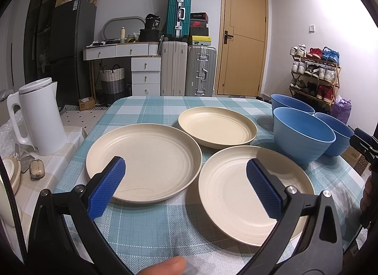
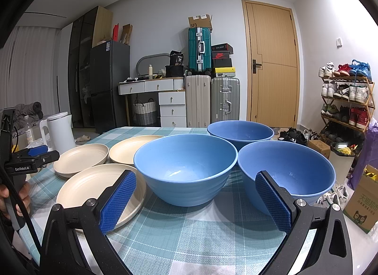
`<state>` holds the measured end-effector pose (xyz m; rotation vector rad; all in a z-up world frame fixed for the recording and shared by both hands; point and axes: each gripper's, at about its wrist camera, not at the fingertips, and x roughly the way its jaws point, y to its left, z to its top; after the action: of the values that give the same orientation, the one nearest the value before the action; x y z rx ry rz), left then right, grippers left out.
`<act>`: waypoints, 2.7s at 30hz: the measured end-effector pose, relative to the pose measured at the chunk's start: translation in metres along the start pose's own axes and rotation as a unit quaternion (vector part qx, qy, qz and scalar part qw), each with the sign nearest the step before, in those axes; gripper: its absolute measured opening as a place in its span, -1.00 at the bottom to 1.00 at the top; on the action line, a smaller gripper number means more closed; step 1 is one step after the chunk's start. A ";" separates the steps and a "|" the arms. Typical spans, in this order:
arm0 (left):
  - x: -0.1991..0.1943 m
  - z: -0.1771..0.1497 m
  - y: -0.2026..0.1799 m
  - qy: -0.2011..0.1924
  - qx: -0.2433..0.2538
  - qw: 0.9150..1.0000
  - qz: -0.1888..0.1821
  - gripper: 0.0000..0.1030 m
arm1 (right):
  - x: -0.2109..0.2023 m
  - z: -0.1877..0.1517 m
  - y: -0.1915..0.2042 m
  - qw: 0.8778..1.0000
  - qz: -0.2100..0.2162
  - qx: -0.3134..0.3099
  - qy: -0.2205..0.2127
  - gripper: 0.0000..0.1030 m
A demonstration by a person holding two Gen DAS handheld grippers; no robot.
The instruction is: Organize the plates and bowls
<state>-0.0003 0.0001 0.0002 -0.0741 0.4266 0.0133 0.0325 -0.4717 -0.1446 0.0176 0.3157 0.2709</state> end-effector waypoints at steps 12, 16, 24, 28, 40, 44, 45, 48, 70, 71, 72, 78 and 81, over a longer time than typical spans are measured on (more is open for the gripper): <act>0.000 0.000 0.000 0.001 0.000 1.000 0.000 0.98 | 0.000 0.000 0.000 1.000 0.000 0.000 0.000 0.99; 0.000 0.000 0.000 0.000 0.000 1.000 0.000 0.98 | 0.000 0.000 0.000 1.000 0.000 0.000 0.000 0.99; 0.000 0.000 0.000 0.001 0.000 1.000 0.000 0.98 | 0.000 0.000 0.000 1.000 0.000 -0.001 0.000 0.99; 0.000 0.000 0.000 0.001 0.000 1.000 0.000 0.98 | 0.000 0.000 0.000 1.000 0.000 -0.001 0.000 0.99; 0.000 0.000 0.000 0.001 0.000 1.000 0.000 0.98 | 0.000 0.000 0.000 1.000 0.000 -0.001 0.000 0.99; 0.000 0.000 0.000 0.001 0.000 1.000 0.000 0.98 | 0.000 0.000 0.000 1.000 0.000 -0.001 0.000 0.99; 0.000 0.000 0.000 0.001 0.000 1.000 0.000 0.98 | 0.000 0.000 0.000 1.000 0.000 -0.001 0.000 0.99; 0.000 0.000 0.000 0.000 0.000 1.000 0.000 0.98 | 0.000 0.000 0.000 1.000 0.000 -0.001 0.000 0.99; -0.001 -0.001 0.005 -0.001 -0.004 1.000 0.006 0.98 | 0.004 0.000 -0.002 1.000 -0.005 -0.001 0.014 0.99; -0.002 -0.002 0.006 -0.002 -0.005 1.000 0.006 0.98 | 0.005 0.000 -0.002 1.000 -0.006 0.000 0.016 0.99; -0.003 -0.002 0.004 -0.001 -0.004 1.000 0.006 0.98 | 0.006 0.000 -0.003 1.000 -0.007 0.000 0.018 0.99; 0.000 0.001 0.004 0.008 0.000 1.000 0.003 0.98 | 0.013 0.002 -0.003 0.999 -0.004 -0.002 0.033 0.99; 0.001 0.003 0.001 0.015 0.001 1.000 -0.009 0.98 | 0.015 0.003 0.000 0.999 -0.003 -0.002 0.042 0.99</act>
<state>0.0018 0.0009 0.0020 -0.0759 0.4550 -0.0061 0.0471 -0.4679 -0.1467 0.0004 0.3983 0.2667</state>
